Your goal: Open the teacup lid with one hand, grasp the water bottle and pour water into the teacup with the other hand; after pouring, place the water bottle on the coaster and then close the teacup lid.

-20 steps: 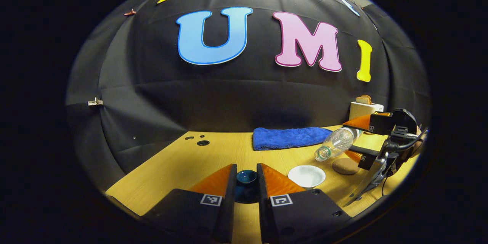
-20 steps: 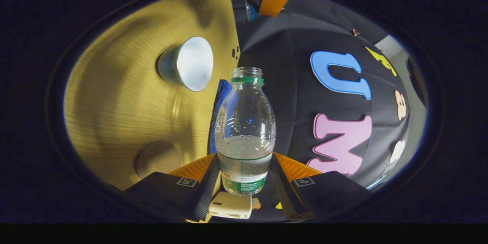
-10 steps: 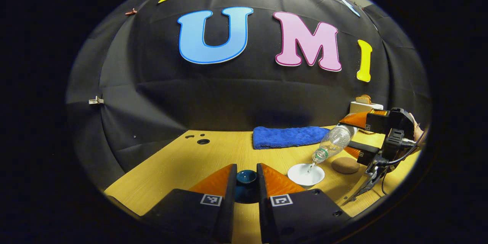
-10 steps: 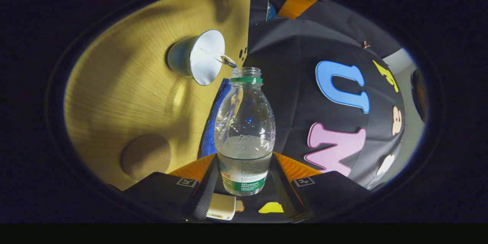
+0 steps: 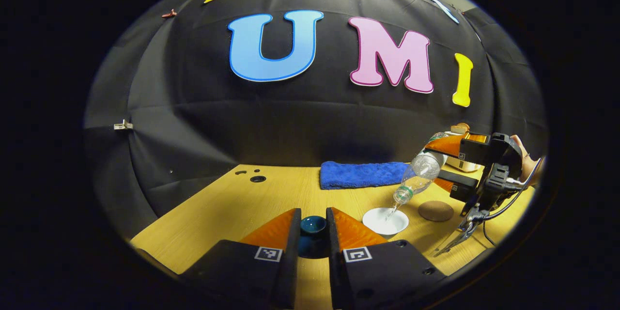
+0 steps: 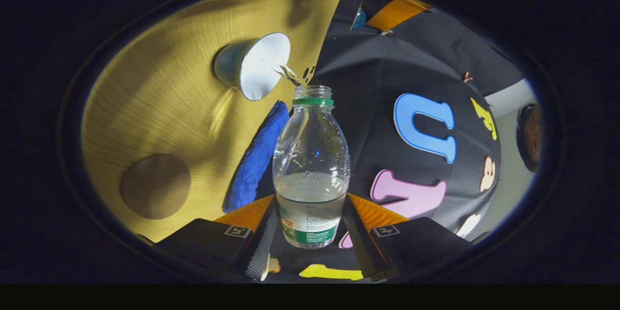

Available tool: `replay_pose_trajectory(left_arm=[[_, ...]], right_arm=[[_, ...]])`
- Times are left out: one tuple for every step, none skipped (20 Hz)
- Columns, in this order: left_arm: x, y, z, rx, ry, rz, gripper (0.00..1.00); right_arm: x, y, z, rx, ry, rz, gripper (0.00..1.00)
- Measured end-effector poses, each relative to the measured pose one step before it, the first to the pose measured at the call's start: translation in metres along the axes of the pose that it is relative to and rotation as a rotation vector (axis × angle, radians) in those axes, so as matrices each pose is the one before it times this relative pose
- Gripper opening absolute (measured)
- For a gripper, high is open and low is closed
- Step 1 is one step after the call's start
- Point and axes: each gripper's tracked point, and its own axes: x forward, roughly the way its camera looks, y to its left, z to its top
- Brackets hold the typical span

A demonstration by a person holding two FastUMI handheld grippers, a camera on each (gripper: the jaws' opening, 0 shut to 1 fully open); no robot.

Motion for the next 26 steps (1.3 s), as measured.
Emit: replay_pose_trajectory(left_arm=[[-0.00076, 0.0009, -0.00113, -0.0019, -0.00094, 0.00134, 0.31], [-0.00077, 0.0001, 0.00075, -0.00402, -0.00271, 0.00024, 0.31], [-0.00216, 0.00099, 0.00125, -0.0062, -0.00439, 0.00053, 0.31], [-0.00123, 0.0005, 0.00158, -0.00514, -0.00316, -0.00032, 0.31], [-0.00165, 0.00018, -0.00077, -0.00269, -0.00179, -0.00132, 0.31], [-0.0013, 0.00028, 0.00078, 0.00074, -0.00103, 0.00063, 0.31], [0.0005, 0.00096, -0.00086, 0.0015, -0.00097, 0.00113, 0.31], [-0.00101, 0.00047, 0.00101, 0.00032, -0.00324, 0.00236, 0.31], [-0.00006, 0.00158, 0.00023, -0.0021, -0.00201, 0.00135, 0.31], [-0.00112, 0.00047, 0.00158, -0.00368, -0.00215, 0.00285, 0.31], [-0.00136, -0.00005, 0.00044, -0.00317, -0.00259, 0.00281, 0.31], [-0.00057, -0.00038, 0.00125, -0.00224, -0.00235, 0.00107, 0.31], [-0.00131, -0.00038, 0.0002, -0.00101, -0.00225, 0.00157, 0.31], [-0.00143, -0.00028, 0.00206, -0.00115, -0.00276, 0.00034, 0.28], [-0.00052, -0.00102, -0.00029, -0.00192, -0.00202, -0.00107, 0.31], [-0.00148, -0.00086, 0.00116, -0.0023, -0.00218, -0.00092, 0.31], [-0.00217, -0.00035, 0.00077, -0.00351, -0.00188, -0.00204, 0.31], [-0.00086, -0.00088, 0.0008, -0.00316, -0.00091, -0.00121, 0.31], [-0.00096, -0.00047, -0.00063, -0.00308, -0.0005, -0.00075, 0.31], [-0.00093, 0.00014, 0.0004, -0.00303, 0.00009, 0.00151, 0.31], [-0.00037, 0.00062, -0.00086, -0.00288, 0.00078, 0.00142, 0.31], [-0.00085, 0.00098, 0.00041, -0.00197, -0.00003, 0.00341, 0.31], [-0.00026, 0.00033, 0.00002, -0.00168, -0.00039, 0.00165, 0.31], [-0.00016, 0.00033, -0.0002, -0.00015, 0.00168, 0.00147, 0.31], [0.0, 0.00054, -0.00036, 0.00043, 0.00239, 0.00099, 0.31], [0.00016, 0.00008, 0.00063, -0.00003, 0.00038, 0.00069, 0.31]], right_arm=[[0.00015, 0.00148, -0.0034, -0.02519, -0.0106, -0.00676, 0.75], [-0.00005, 0.00007, -0.0028, -0.01927, -0.00869, -0.00899, 0.78], [0.0003, -0.0004, -0.00285, -0.01514, -0.00734, -0.01072, 0.78], [0.00306, -0.00126, -0.00198, -0.01367, -0.00595, -0.01248, 0.75], [0.00077, 0.00045, -0.00108, -0.01228, -0.00701, -0.0094, 0.75], [0.00128, -0.00032, -0.00038, -0.01367, -0.00782, -0.01214, 0.75], [-0.00104, -0.00002, 0.00055, -0.01385, -0.00998, -0.01278, 0.75], [-0.0011, -0.0002, 0.00051, -0.01275, -0.01156, -0.01463, 0.75], [-0.00251, -0.00003, 0.00034, -0.01269, -0.01577, -0.01697, 0.75], [0.00034, 0.00038, 0.00009, -0.01253, -0.0147, -0.01569, 0.75], [-0.00083, 0.0001, -0.00026, -0.01631, -0.00909, -0.01416, 0.75], [0.00059, -0.00226, 0.00038, -0.01876, -0.00735, -0.011, 0.75], [-0.00182, -0.00027, 0.00114, -0.018, -0.00927, -0.00945, 0.75], [-0.0006, -0.00142, 0.00045, -0.01831, -0.01082, -0.0107, 0.75], [-0.00266, -0.0017, 0.00068, -0.01983, -0.01322, -0.01469, 0.75], [-0.00323, -0.00187, 0.00355, -0.01807, -0.01507, -0.01529, 0.75], [-0.00401, -0.00067, 0.00199, -0.01312, -0.01642, -0.00784, 0.75], [-0.00391, -0.00112, -0.00053, -0.01415, -0.01168, -0.00707, 0.75], [-0.00301, 0.00021, -0.00069, -0.00931, -0.00693, -0.00148, 0.75], [0.00007, -0.00013, -0.00027, -0.00066, -0.0037, 0.00107, 0.75], [0.00007, 0.00064, 0.00011, 0.01001, 0.00493, 0.00747, 0.75], [0.00603, 0.00214, -0.0025, 0.01819, 0.01075, 0.01232, 0.75], [0.00027, 0.00328, -0.00176, 0.02552, 0.01493, 0.01537, 0.75], [-0.00093, 0.00183, -0.00185, 0.03487, 0.01891, 0.02037, 0.75], [-0.0014, 0.00112, -0.00128, 0.05065, 0.02129, 0.01622, 0.75], [-0.00053, 0.00558, -0.00102, 0.07706, 0.02091, 0.0169, 0.73]])
